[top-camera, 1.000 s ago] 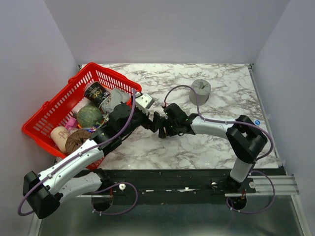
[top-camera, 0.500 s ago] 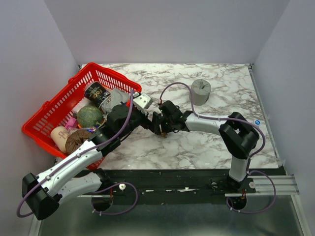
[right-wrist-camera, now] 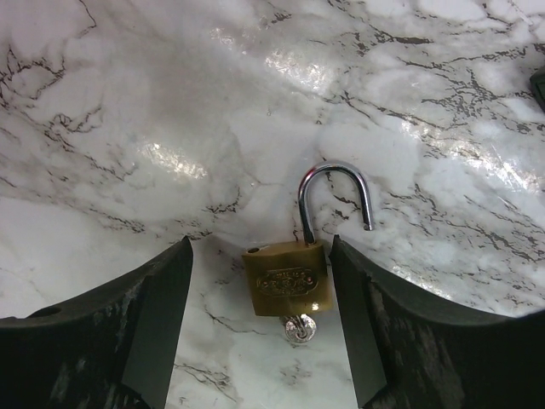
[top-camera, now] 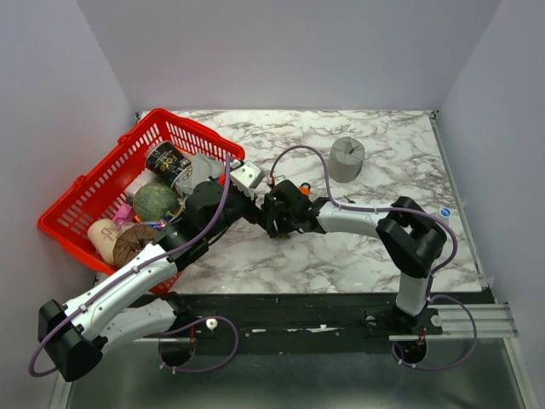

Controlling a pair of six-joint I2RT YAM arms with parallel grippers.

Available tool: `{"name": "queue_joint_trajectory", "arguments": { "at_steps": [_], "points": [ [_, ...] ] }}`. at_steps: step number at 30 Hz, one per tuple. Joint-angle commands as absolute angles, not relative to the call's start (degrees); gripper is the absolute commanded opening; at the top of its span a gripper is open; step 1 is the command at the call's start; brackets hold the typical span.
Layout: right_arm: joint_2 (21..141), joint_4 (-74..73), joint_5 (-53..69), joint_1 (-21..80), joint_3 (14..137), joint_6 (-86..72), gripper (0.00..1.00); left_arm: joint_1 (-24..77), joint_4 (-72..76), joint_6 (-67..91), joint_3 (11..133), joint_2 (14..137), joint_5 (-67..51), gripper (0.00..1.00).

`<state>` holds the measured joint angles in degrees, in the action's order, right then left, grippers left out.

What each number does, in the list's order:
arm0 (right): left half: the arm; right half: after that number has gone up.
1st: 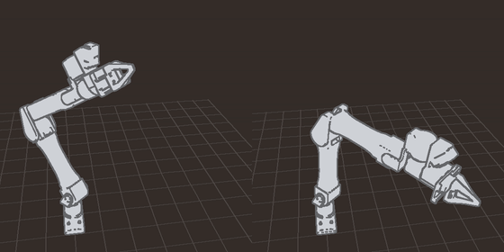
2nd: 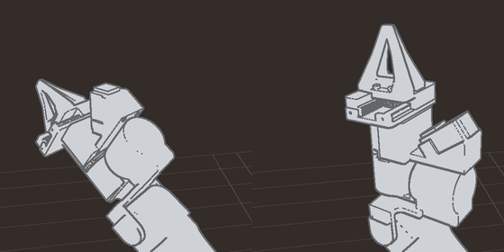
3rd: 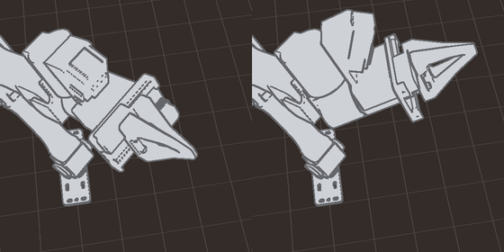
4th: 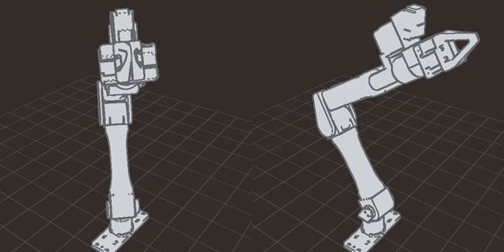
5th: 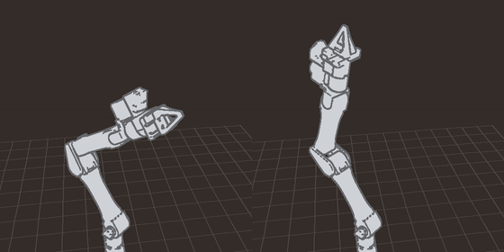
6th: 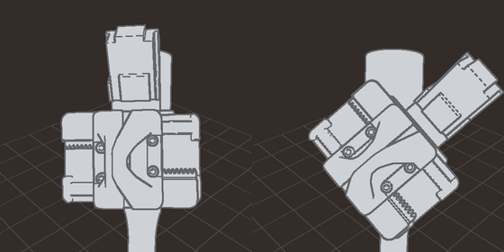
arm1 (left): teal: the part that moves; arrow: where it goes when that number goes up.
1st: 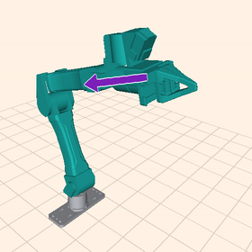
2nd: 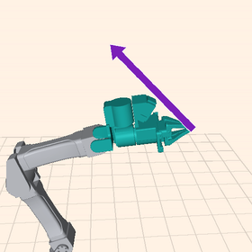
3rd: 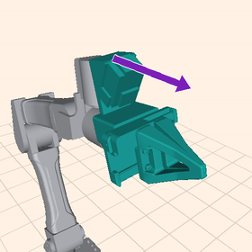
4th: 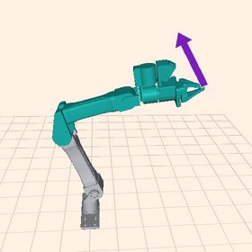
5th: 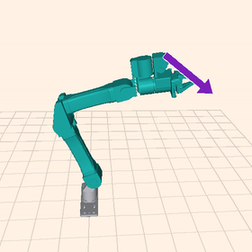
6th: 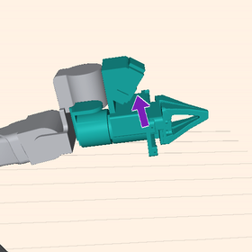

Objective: Unlock with the key

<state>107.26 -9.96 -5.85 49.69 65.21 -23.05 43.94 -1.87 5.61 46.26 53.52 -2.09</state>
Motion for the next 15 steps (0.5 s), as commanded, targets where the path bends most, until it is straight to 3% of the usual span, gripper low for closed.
{"name": "queue_joint_trajectory", "arguments": {
  "at_steps": [1,15],
  "points": [
    [107.67,-11.69,-9.49,50.10,60.82,-18.99,0.75,44.12,-1.32,5.98,46.93,53.44,-1.49,0.99],
    [109.86,-11.60,-10.63,50.10,59.24,-18.89,0.56,44.30,-0.62,6.94,46.32,52.91,-0.44,0.99]
  ]
}}
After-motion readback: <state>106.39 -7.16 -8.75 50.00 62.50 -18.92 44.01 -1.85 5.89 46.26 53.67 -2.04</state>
